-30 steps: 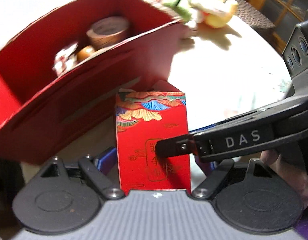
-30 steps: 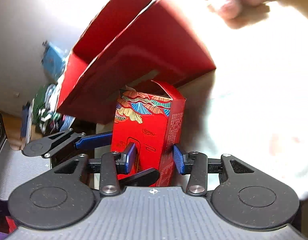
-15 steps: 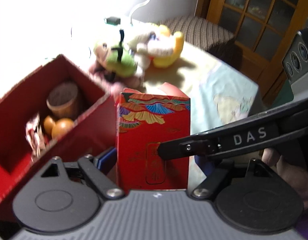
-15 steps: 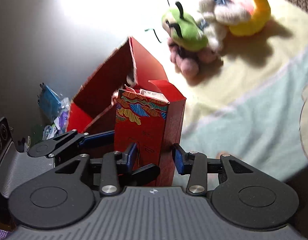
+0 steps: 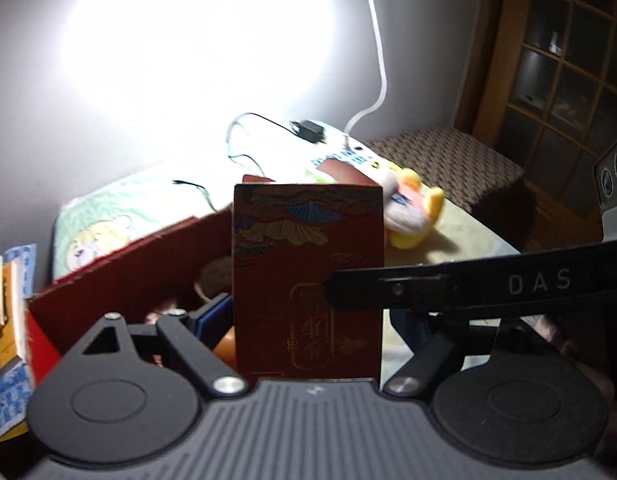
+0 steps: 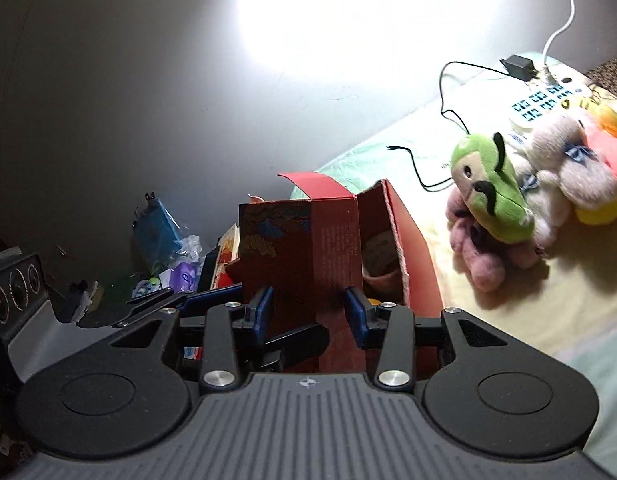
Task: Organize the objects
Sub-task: 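Lift the gift box with the right tool and carry it over the red box, then lower the gift box into the red box beside the gift bag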
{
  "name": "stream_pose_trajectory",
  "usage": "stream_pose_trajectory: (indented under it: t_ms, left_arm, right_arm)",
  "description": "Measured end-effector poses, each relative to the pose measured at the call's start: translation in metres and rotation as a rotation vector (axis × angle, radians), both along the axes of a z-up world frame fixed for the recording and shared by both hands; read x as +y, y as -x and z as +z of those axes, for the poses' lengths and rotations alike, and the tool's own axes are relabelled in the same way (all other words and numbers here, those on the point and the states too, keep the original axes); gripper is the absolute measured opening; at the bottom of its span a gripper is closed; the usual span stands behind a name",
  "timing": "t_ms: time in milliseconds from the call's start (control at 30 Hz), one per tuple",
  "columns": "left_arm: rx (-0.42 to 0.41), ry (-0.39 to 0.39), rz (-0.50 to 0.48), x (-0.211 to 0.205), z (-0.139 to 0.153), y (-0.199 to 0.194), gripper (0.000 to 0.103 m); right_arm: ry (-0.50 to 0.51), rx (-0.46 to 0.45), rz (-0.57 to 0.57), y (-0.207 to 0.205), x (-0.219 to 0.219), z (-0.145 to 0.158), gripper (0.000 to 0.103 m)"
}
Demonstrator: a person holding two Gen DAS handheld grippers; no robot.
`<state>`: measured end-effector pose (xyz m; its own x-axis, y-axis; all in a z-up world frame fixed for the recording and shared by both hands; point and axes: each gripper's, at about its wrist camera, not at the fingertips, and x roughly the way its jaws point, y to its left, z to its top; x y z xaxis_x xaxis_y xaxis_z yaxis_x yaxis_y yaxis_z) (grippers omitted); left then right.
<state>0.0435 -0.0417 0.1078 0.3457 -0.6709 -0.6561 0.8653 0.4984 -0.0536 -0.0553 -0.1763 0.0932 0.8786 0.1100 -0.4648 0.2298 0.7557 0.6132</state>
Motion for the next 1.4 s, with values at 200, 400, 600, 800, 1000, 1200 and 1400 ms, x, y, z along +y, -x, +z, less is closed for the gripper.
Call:
stream_pose_trajectory:
  t_ms: [200, 400, 600, 800, 1000, 1200, 1400]
  left_arm:
    - [-0.02, 0.002, 0.125, 0.019, 0.007, -0.031, 0.083]
    - [0.001, -0.03, 0.244, 0.04, -0.005, -0.067, 0.083]
    - [0.06, -0.087, 0.335, 0.056, -0.03, -0.094, 0.083]
    - [0.106, -0.135, 0.386, 0.059, -0.053, -0.115, 0.083]
    - [0.147, -0.187, 0.402, 0.049, -0.073, -0.125, 0.083]
    - [0.188, -0.23, 0.41, 0.042, -0.09, -0.128, 0.083]
    - [0.208, -0.251, 0.452, 0.048, -0.096, -0.137, 0.084]
  right_arm:
    - [0.03, -0.025, 0.093, -0.052, 0.012, 0.001, 0.043]
    - [-0.043, 0.024, 0.199, -0.108, 0.019, -0.019, 0.043]
    - [-0.079, 0.101, 0.291, -0.148, 0.034, -0.044, 0.043]
    - [-0.118, 0.191, 0.341, -0.175, 0.043, -0.066, 0.044]
    - [-0.148, 0.288, 0.397, -0.193, 0.038, -0.083, 0.046]
    - [-0.098, 0.364, 0.431, -0.21, 0.038, -0.086, 0.046]
    - [-0.184, 0.411, 0.456, -0.217, 0.039, -0.105, 0.046]
